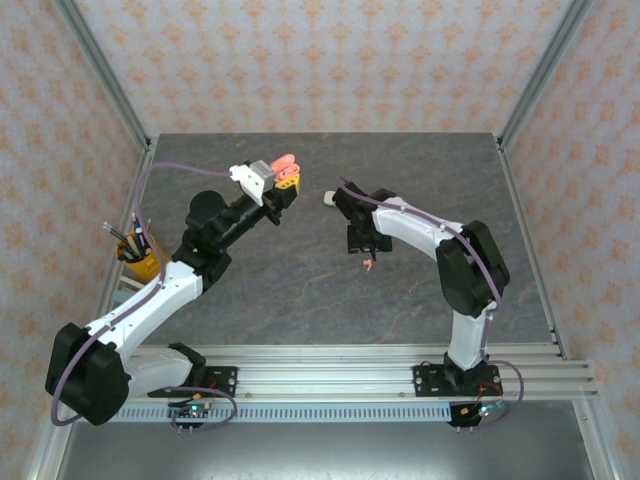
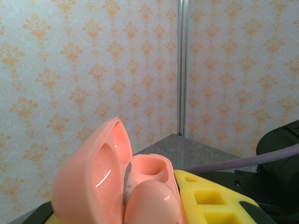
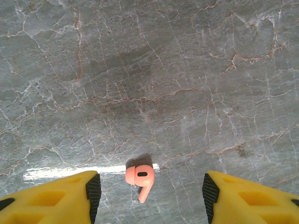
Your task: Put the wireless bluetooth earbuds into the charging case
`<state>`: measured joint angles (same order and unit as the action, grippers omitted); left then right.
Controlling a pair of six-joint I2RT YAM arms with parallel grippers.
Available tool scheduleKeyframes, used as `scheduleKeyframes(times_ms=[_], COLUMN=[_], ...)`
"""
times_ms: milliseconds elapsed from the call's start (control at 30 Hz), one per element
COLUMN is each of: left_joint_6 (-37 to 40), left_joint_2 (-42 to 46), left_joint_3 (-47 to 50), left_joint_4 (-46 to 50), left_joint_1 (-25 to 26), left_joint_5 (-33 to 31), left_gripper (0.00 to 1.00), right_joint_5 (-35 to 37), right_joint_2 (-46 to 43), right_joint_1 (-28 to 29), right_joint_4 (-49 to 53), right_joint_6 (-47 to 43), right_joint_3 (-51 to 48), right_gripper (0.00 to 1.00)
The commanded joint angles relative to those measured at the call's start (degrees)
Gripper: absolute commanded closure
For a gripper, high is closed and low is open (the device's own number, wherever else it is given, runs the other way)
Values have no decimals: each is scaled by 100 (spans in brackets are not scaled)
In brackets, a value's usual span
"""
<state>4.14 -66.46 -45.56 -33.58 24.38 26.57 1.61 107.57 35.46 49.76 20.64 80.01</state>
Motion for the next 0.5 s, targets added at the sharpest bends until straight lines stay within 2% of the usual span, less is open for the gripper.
scheduleKeyframes(times_ms=[0,133,467], left_joint_6=[25,16,18], left_joint_2=[153,135,82], left_joint_3=[-58,-67,-90], left_joint_4=[-37,-35,-53], left_joint_1=[40,38,40], left_joint_5=[68,68,76], left_gripper=[100,100,100], right_joint_5=[-37,-224,-286], right_joint_2=[117,198,432], right_joint_1=[-3,0,-4], right_joint_4=[94,-64,-140], right_joint_6=[-84,-121,-190], right_joint_3=[-9,-85,-253], right_gripper=[40,43,45])
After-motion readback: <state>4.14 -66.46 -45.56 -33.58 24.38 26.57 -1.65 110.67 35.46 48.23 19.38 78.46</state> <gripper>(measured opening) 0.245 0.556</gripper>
